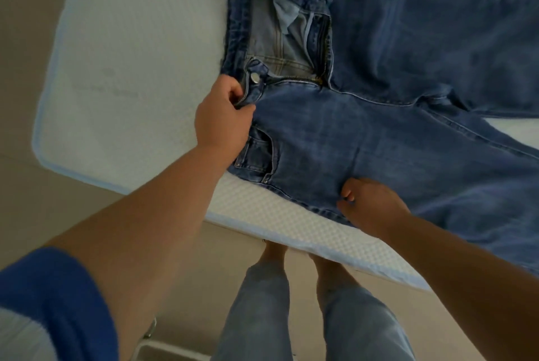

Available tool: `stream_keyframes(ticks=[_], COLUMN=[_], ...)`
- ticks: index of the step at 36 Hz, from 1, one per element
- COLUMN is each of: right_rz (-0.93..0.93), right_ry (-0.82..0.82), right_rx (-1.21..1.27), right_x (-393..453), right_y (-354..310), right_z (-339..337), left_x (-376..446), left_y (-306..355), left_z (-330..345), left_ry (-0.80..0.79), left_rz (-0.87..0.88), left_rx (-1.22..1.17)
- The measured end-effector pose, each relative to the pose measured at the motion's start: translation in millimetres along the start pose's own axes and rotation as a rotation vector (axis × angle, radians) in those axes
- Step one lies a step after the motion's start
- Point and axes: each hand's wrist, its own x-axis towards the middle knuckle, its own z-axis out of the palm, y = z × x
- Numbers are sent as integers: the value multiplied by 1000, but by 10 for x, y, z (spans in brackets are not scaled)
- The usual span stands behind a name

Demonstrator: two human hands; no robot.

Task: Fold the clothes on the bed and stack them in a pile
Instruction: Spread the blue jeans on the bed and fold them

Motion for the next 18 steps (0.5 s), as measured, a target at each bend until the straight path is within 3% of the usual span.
stream_keyframes(ticks=[3,8,11,18], right_rz=[8,-14,-30,-37], right_ry=[0,79,175,298], right_rx=[49,244,363,533], right_x=[46,150,258,582], right_y=[-51,-111,-184,-326], right_z=[-12,-180,-424,-981], left_x=[55,319,435,440], left_y=[-33,192,274,192], left_z=[109,152,73,112], left_ry=[-35,-198,-223,-39], left_rz=[-66,-368,-388,-262], left_rx=[76,-244,-247,11])
